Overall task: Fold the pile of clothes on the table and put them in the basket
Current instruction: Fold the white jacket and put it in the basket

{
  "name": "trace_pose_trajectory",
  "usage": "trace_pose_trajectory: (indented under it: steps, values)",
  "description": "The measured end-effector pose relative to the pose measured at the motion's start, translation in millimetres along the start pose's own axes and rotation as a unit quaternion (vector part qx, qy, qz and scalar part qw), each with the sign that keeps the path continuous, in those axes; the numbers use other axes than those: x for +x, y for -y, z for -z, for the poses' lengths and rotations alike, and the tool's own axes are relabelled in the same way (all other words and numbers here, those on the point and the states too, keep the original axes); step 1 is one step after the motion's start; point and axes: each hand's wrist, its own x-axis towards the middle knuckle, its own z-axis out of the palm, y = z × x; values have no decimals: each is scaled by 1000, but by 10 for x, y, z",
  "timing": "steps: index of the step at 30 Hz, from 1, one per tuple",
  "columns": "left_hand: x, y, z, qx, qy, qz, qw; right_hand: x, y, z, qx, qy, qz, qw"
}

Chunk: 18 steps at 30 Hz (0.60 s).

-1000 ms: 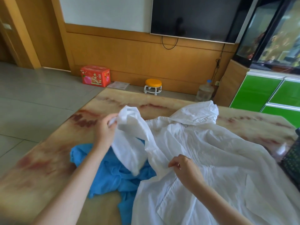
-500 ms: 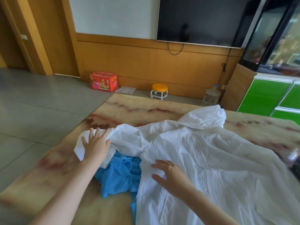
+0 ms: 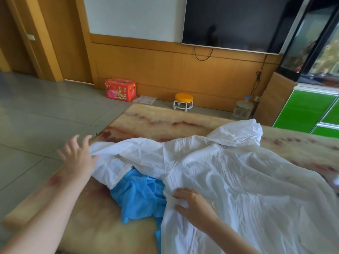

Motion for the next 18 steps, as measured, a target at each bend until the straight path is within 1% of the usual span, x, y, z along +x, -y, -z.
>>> trace_pose_trajectory:
  steps: [2, 3, 4, 7, 8, 10, 11, 13, 14, 16, 17, 18]
  values:
    - [47, 138, 72, -54, 83, 111, 989, 12, 27, -19, 5, -12, 9, 1000]
    - [59, 211, 77, -107, 117, 161, 974, 13, 46, -30, 5, -21, 13, 1000]
    - [58, 265, 90, -165, 136, 194, 957, 10, 79, -38, 5, -32, 14, 999]
    - [-51, 277, 25, -309, 131, 226, 915, 41, 192, -47, 30, -47, -13, 998]
    - [-63, 227, 41, -360, 123, 246, 891, 57, 226, -48, 32, -41, -26, 998]
    - [13, 116, 97, -463, 115, 314, 821, 93, 266, -59, 8, -17, -48, 999]
    - [90, 95, 126, -473, 114, 323, 812, 120, 269, -58, -7, -17, -50, 999]
    - [288, 119, 218, -371, 176, 299, 861, 151, 299, -5, -14, -60, -50, 997]
    - [422, 161, 268, -317, 178, 300, 882, 166, 303, 28, -5, -88, -54, 995]
    - [584, 235, 500, -311, 142, 250, 906, 188, 308, 115, 25, -133, -62, 989]
    - [689, 299, 558, -288, 113, 215, 926, 198, 309, 146, 27, -143, -56, 988]
    - [793, 357, 595, -243, 90, 183, 948, 205, 309, 151, 20, -132, -41, 990]
